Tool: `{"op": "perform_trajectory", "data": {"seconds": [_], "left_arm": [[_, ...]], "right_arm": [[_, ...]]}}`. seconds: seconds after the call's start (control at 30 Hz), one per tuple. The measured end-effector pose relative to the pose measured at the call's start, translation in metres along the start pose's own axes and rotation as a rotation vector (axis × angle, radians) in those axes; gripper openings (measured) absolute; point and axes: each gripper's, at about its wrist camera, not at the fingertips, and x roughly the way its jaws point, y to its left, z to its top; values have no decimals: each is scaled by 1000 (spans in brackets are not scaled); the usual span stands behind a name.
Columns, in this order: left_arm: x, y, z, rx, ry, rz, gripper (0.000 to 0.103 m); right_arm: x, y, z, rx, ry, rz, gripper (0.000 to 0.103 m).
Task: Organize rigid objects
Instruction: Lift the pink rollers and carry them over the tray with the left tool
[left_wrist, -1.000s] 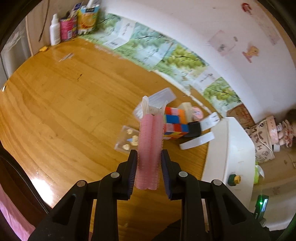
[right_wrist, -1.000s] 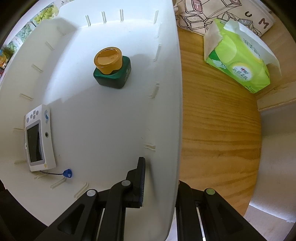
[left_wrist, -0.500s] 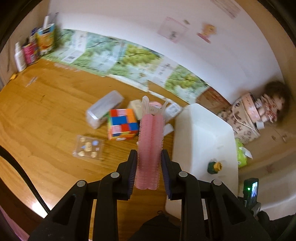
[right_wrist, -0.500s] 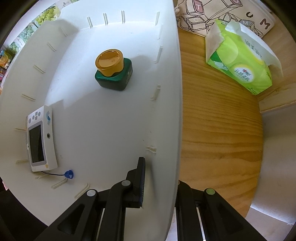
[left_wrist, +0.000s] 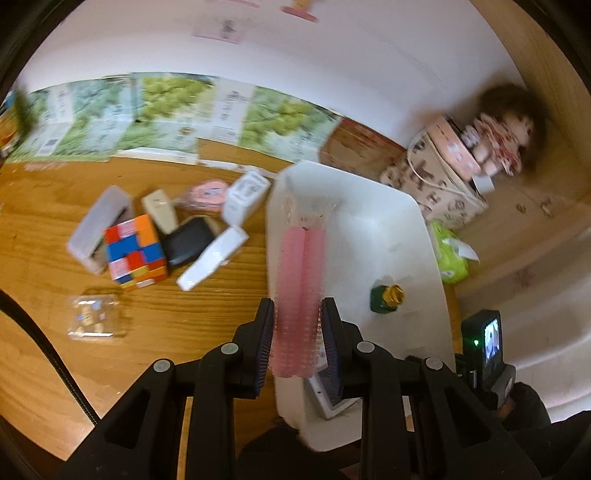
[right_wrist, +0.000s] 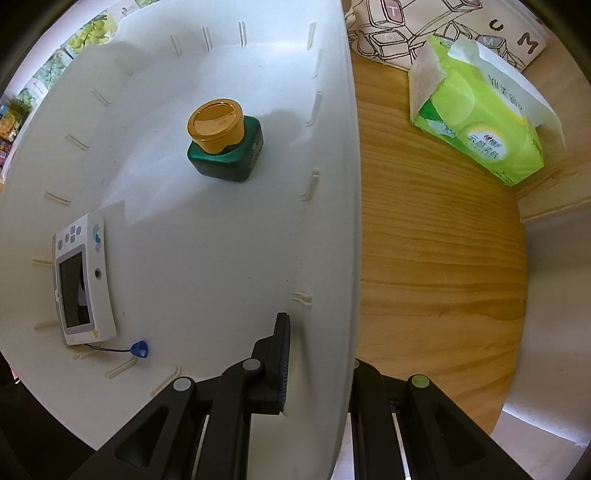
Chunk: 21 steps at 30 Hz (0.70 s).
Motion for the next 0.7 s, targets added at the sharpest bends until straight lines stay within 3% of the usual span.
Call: {"op": "perform_trajectory", "data": {"seconds": [0.4,0.7], "left_arm": [[37,-62,-4,190,116,-100,28],[43,-74,-12,231,151,-113,29]], "right_arm": [[1,-2,4,10,10,6,13],[0,-2,2,17,9,2,13]]}}
